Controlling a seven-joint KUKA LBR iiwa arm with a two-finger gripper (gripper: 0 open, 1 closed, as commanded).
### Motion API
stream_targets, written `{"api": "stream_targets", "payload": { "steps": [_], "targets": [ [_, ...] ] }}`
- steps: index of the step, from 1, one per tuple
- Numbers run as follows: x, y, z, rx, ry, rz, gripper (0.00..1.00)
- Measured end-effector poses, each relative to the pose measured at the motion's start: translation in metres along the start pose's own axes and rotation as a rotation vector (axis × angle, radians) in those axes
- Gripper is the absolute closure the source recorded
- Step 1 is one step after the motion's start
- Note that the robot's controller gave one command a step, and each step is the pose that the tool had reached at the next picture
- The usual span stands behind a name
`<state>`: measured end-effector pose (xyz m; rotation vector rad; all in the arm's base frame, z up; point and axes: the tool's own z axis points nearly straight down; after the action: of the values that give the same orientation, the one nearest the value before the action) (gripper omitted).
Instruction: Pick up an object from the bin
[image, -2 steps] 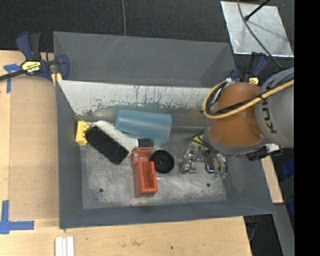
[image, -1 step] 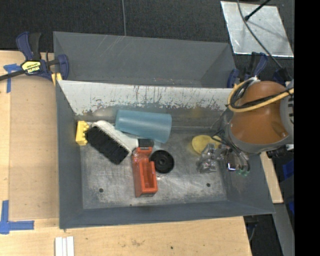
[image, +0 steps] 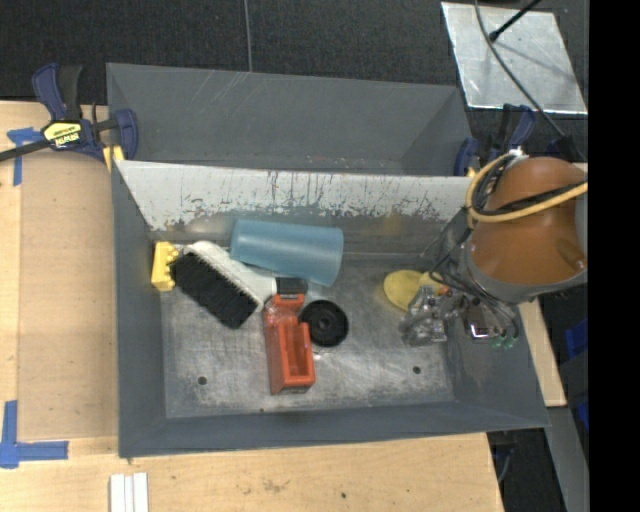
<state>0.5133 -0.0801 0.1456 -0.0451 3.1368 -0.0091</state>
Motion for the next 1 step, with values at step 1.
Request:
{"api": "stream_targets", "payload": {
  "steps": [1],
  "targets": [
    [-0.0073,0.0227,0.0064,-0.006,0.001,-0.045,1.0]
  ]
}}
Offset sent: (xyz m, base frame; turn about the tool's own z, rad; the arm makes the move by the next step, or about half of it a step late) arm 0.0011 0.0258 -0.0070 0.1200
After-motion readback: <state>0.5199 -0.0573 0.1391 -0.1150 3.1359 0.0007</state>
